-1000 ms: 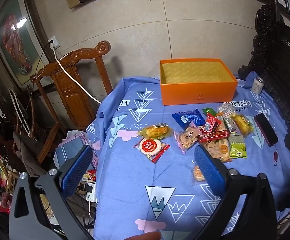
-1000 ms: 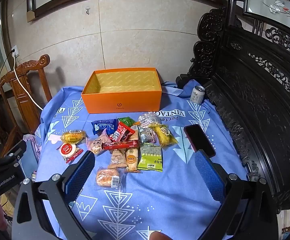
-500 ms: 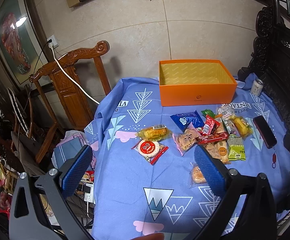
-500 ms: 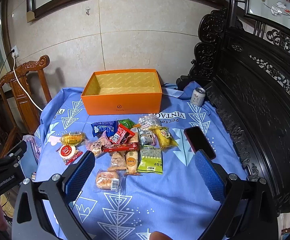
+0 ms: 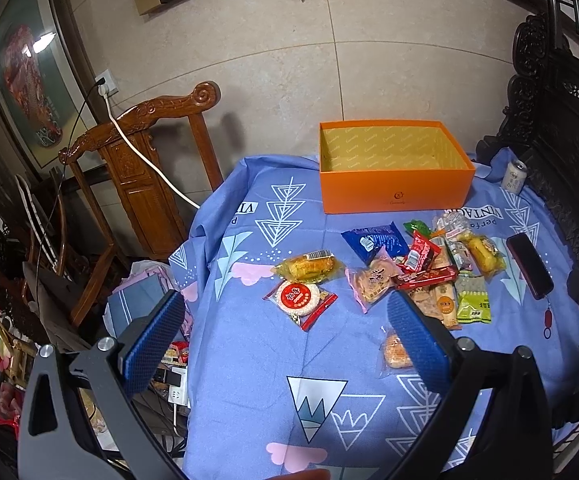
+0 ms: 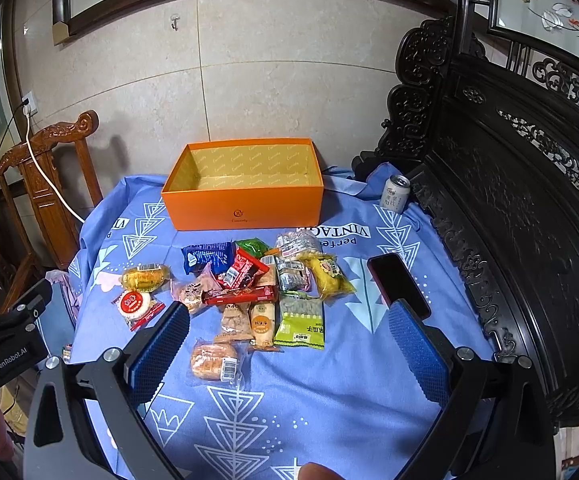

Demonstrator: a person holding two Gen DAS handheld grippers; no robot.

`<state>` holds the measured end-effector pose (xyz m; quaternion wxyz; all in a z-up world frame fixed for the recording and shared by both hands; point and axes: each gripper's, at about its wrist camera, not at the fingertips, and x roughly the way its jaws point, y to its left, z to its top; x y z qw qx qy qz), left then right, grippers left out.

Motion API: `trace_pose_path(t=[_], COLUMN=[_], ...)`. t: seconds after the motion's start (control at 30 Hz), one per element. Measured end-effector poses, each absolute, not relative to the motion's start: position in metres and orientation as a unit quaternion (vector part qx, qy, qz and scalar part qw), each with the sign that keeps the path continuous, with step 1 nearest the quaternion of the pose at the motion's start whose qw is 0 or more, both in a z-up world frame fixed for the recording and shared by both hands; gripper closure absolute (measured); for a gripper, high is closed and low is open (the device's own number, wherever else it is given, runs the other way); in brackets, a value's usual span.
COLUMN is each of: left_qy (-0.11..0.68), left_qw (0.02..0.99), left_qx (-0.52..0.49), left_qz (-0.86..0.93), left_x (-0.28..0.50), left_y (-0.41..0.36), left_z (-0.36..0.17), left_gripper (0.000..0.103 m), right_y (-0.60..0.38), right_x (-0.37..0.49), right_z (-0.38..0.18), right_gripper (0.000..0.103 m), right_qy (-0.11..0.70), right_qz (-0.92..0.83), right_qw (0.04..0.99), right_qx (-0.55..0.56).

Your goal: Organize snacks

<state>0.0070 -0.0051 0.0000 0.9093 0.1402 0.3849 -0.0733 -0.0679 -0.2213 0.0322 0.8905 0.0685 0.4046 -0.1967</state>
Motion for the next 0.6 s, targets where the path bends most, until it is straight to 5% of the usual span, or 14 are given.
trace_pose_path(t=[0.6], left_qy=[0.385], left_qw=[0.91], left_qx=[0.139], left_qz=[-0.073], left_x=[0.0102], left_y=[-0.0052], left_z=[-0.0007], left_gripper=[0.004], right_y=[-0.2201], right_x=[-0.0711], right_z=[0.032], right_gripper=[0.003], right_qy=[0.403], right_qz=[-0.195], right_qw=[0.892], right_qx=[0.068])
